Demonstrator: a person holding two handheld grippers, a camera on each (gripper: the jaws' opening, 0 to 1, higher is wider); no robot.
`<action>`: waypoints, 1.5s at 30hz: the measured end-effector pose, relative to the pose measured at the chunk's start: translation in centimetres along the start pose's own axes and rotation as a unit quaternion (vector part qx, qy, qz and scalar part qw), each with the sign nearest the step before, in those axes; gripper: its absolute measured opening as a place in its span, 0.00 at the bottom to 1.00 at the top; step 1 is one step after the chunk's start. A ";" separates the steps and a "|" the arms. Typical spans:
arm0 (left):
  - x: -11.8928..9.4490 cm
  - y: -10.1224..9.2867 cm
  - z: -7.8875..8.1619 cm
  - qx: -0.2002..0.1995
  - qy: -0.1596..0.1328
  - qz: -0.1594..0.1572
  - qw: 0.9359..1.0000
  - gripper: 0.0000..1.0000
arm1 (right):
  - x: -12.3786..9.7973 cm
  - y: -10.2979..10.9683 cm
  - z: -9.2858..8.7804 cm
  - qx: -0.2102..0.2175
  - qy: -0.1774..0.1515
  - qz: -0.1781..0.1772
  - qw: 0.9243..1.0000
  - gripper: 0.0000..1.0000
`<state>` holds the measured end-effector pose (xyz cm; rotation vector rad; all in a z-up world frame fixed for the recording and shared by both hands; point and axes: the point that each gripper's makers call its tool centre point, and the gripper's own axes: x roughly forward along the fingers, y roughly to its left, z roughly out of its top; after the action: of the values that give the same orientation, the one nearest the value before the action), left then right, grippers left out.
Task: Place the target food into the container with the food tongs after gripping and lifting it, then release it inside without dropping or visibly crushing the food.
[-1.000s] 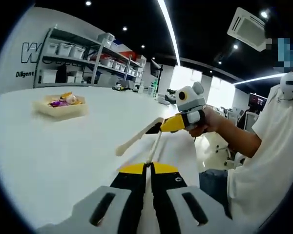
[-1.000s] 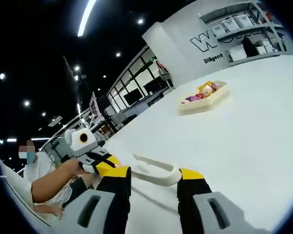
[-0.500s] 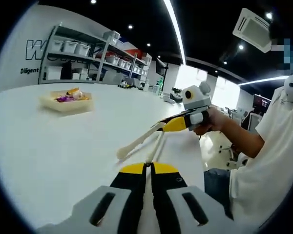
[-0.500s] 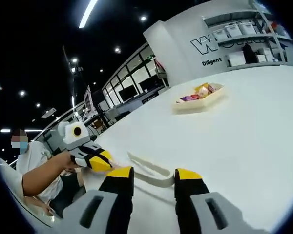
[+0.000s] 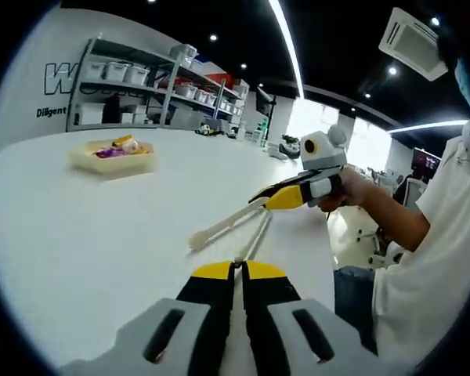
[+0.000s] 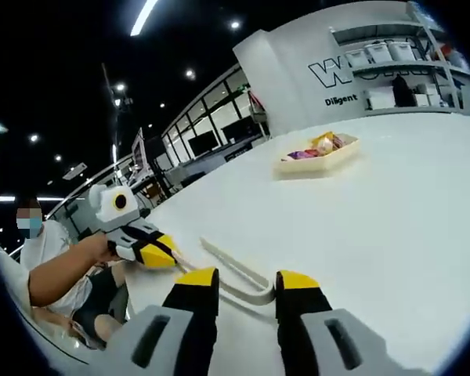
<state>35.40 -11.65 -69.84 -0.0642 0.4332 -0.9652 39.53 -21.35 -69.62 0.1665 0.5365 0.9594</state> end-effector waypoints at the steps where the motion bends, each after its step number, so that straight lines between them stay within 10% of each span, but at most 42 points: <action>1: 0.0 0.1 0.0 0.002 0.001 0.001 1.000 0.03 | 0.0 0.0 0.0 -0.004 -0.001 -0.002 1.000 0.22; 22: 0.2 1.0 -0.2 0.001 0.002 0.037 0.999 0.04 | -1.1 -0.6 1.0 -0.033 -0.031 -0.026 0.999 0.19; 35: -0.3 1.2 -0.3 0.015 0.003 0.057 0.998 0.05 | -2.1 -1.0 2.3 -0.151 -0.037 -0.052 0.987 0.10; 45: -0.2 1.0 -0.4 0.007 0.004 0.057 0.998 0.05 | -3.0 -1.5 4.0 -0.159 -0.086 -0.064 0.981 0.05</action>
<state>35.90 -10.85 -70.32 -0.0227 0.4340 -0.8565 41.26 -24.28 -65.61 -0.0713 0.2276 0.8822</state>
